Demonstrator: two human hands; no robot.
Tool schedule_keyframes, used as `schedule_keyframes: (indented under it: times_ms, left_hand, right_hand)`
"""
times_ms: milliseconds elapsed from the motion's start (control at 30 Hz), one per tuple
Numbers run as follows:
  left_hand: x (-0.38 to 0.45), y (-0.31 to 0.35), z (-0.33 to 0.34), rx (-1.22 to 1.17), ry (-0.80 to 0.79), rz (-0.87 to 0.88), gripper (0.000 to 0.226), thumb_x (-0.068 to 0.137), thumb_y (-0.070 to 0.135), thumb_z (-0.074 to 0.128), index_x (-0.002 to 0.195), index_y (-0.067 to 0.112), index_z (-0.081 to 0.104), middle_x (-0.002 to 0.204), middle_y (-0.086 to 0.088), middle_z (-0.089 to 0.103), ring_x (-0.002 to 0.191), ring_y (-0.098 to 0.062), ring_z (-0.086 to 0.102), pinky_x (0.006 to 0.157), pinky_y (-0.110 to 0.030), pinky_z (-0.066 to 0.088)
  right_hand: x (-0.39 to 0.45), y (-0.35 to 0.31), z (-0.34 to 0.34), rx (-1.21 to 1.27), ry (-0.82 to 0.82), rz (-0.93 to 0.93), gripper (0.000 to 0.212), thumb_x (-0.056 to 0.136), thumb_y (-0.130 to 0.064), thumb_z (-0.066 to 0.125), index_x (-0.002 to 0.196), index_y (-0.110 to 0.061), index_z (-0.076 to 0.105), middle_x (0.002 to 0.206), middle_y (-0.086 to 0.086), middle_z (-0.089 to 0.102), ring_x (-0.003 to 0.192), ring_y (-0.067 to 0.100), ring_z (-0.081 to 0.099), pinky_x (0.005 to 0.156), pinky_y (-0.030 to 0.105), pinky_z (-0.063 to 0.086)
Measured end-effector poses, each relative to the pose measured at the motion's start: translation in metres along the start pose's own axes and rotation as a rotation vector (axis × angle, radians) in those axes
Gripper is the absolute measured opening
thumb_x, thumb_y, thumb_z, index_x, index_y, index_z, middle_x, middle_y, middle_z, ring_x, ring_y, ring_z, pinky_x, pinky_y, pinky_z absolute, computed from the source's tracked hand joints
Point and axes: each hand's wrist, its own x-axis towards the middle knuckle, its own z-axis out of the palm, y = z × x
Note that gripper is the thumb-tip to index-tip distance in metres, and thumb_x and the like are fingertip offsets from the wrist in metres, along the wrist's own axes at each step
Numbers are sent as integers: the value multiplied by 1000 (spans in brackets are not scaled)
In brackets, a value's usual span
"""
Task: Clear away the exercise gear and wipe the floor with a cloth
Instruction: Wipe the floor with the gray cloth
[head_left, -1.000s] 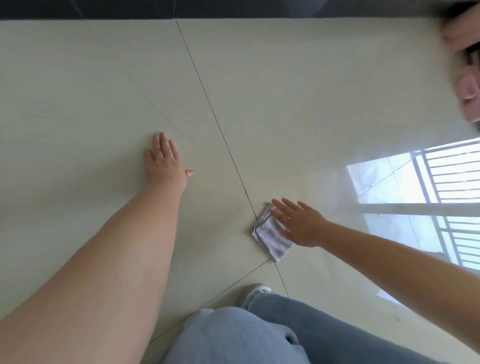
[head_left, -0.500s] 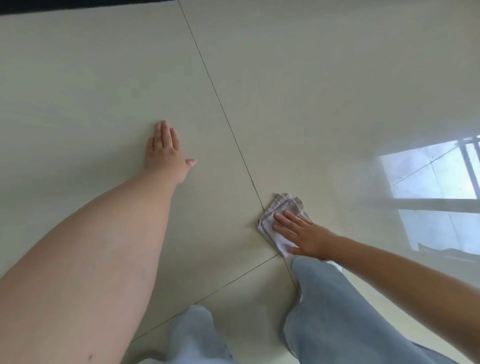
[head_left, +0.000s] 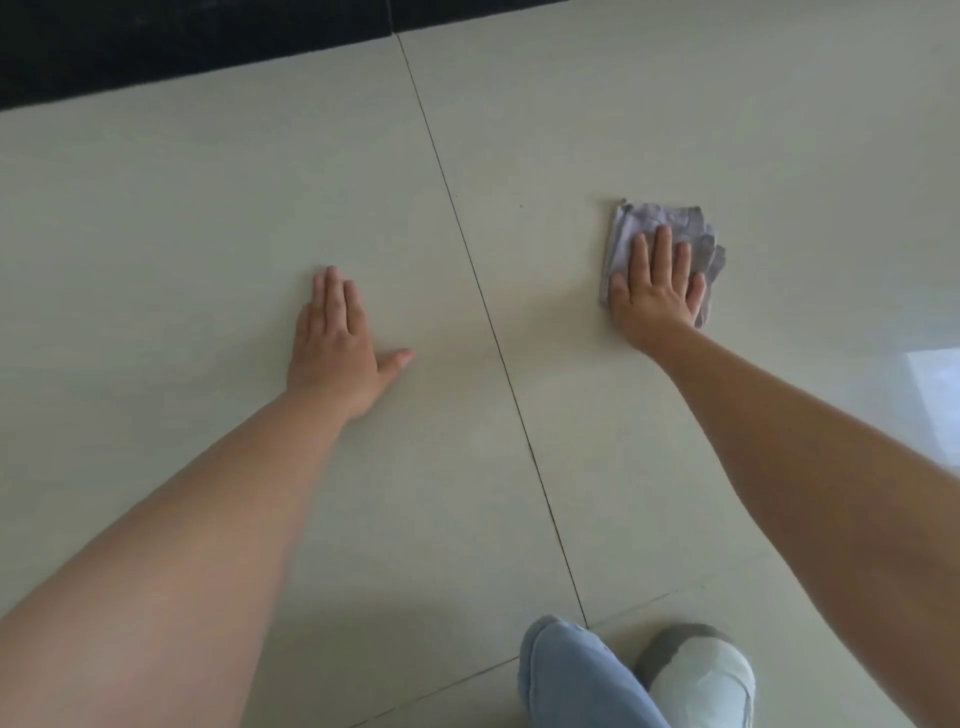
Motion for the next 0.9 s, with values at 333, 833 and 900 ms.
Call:
schedule_keyframes:
  times_ms: [333,833,900]
  left_hand:
    - [5,6,5,-9,70,-25,92,90,46,50,147,-5,-2,157,-19,-11,147,-28,-10,119,-35,-2]
    - [13,-4,22,5,217,29,97,55,29,88,123,-24,45,133,-40,43,122,-53,46,96,-57,40]
    - [13,-3,19,10,175,14,96,51,29,90,119,-24,50,129,-41,47,116,-54,51,91,-58,44]
  right_hand:
    - [4,-96,14,-195,-37,-631,55,100,-40,19,149,-22,5,159,3,-5,147,27,-6,117,42,-7]
    - [124,-76,-60,-51,62,-202,54,100,-35,16,149,-21,-1,158,5,-11,146,28,-11,118,46,-5]
    - [117,-120,-53,-174,2,-384,54,101,-37,11,148,-22,-9,157,4,-16,145,29,-14,117,46,-7]
